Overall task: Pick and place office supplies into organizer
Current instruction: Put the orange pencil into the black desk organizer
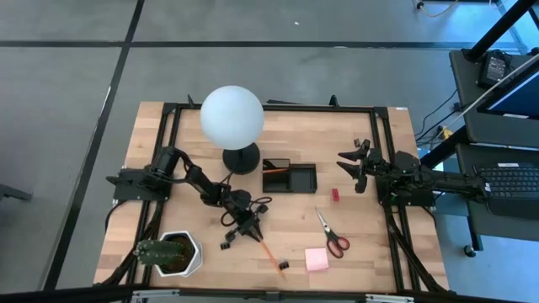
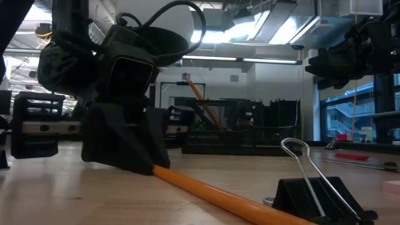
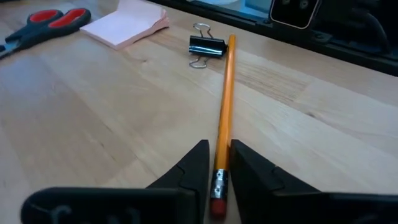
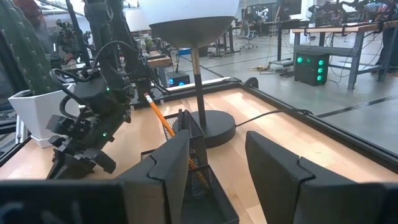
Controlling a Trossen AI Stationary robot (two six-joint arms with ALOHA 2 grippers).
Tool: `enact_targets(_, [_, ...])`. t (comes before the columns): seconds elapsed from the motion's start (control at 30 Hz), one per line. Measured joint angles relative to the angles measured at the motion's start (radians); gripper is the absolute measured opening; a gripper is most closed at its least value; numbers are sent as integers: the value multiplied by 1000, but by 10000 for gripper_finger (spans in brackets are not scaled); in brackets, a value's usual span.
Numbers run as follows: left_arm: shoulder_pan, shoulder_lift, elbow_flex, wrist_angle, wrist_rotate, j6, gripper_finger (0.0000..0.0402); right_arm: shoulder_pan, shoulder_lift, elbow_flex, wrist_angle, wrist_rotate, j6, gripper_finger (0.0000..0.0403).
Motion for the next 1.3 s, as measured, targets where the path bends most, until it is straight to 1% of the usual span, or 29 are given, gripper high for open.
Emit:
enact_targets(0.23, [1, 0, 0, 0, -7, 28, 27, 0, 0, 0, 0, 0, 0, 162])
enact_targets(0.4, [1, -1, 0, 5, -11, 51, 21, 0, 0, 0, 0, 0, 0, 162])
enact_targets(0.47, [0, -14, 0, -10, -24, 39, 21, 0, 0, 0, 0, 0, 0, 162])
enact_targets(0.6, [-1, -62, -2, -37, -38, -34, 20, 0, 0, 0, 0, 0, 0, 162])
enact_targets(0.73, [2, -123, -6, -97, -50, -91, 19, 0, 0, 0, 0, 0, 0, 162])
enact_targets(0.9, [1, -207, -4, -209, -48, -102, 19, 0, 0, 0, 0, 0, 0, 162])
enact_targets(1.03, [1, -289, -3, -254, -48, -110, 18, 0, 0, 0, 0, 0, 0, 162])
enact_targets(1.13, [4, -366, -3, -285, -53, -162, 18, 0, 0, 0, 0, 0, 0, 162])
enact_targets(1.2, [10, -431, -3, -329, -76, -205, 18, 0, 0, 0, 0, 0, 0, 162])
enact_targets(1.3, [17, -527, -2, -442, -120, -217, 18, 0, 0, 0, 0, 0, 0, 162])
